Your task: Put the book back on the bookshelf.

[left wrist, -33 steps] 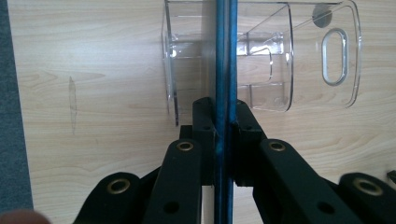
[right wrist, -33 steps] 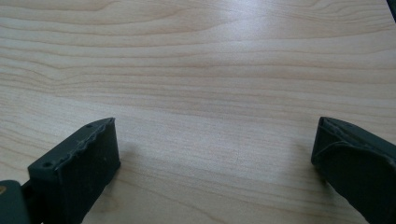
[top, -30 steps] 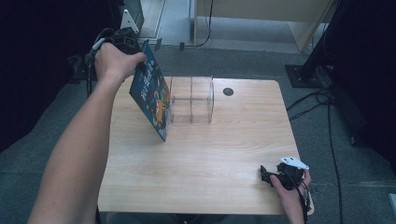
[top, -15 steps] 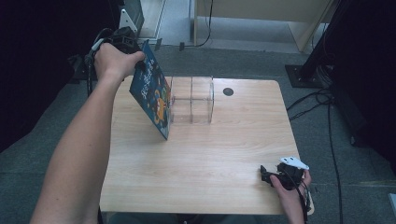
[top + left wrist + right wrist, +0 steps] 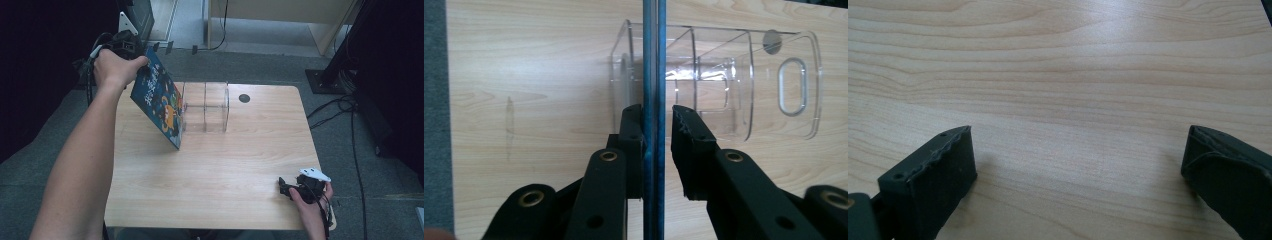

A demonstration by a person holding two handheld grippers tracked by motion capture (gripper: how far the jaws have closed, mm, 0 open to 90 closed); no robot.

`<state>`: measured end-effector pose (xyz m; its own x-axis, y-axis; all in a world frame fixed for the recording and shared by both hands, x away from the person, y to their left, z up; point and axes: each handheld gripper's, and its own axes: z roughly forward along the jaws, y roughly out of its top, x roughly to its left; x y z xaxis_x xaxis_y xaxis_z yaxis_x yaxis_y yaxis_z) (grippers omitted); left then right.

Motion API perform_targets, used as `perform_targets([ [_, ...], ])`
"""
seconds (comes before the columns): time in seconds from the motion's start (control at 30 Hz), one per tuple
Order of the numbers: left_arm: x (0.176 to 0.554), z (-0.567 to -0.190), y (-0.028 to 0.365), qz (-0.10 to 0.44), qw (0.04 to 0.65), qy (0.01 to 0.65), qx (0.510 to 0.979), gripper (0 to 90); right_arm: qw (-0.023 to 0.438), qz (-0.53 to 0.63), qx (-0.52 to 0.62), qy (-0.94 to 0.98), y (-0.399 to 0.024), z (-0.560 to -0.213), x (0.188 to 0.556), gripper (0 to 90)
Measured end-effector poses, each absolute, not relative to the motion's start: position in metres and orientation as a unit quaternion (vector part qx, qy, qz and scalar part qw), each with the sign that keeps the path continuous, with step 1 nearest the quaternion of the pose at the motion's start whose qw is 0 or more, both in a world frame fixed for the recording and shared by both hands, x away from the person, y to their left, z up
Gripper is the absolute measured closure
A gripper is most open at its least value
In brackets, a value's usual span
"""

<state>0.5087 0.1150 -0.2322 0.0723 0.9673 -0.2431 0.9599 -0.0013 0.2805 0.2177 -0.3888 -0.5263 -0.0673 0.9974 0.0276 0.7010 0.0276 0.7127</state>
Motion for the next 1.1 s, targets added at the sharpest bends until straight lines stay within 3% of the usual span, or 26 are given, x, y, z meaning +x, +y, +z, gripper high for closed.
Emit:
perform_targets([
  [0.77, 0.506, -0.241, 0.125, 0.015, 0.187, 0.674, 0.714, 54.7, 0.256, 0.291, 0.634, 0.670, -0.389, -0.526, 0.218, 0.4],
  [0.93, 0.504, -0.240, 0.127, 0.015, 0.190, 0.674, 0.713, 47.6, 0.256, 0.291, 0.634, 0.670, -0.389, -0.526, 0.218, 0.4],
  [1.1, 0.500, -0.239, 0.128, 0.010, 0.173, 0.671, 0.721, 34.4, 0.256, 0.290, 0.634, 0.670, -0.389, -0.526, 0.218, 0.4],
])
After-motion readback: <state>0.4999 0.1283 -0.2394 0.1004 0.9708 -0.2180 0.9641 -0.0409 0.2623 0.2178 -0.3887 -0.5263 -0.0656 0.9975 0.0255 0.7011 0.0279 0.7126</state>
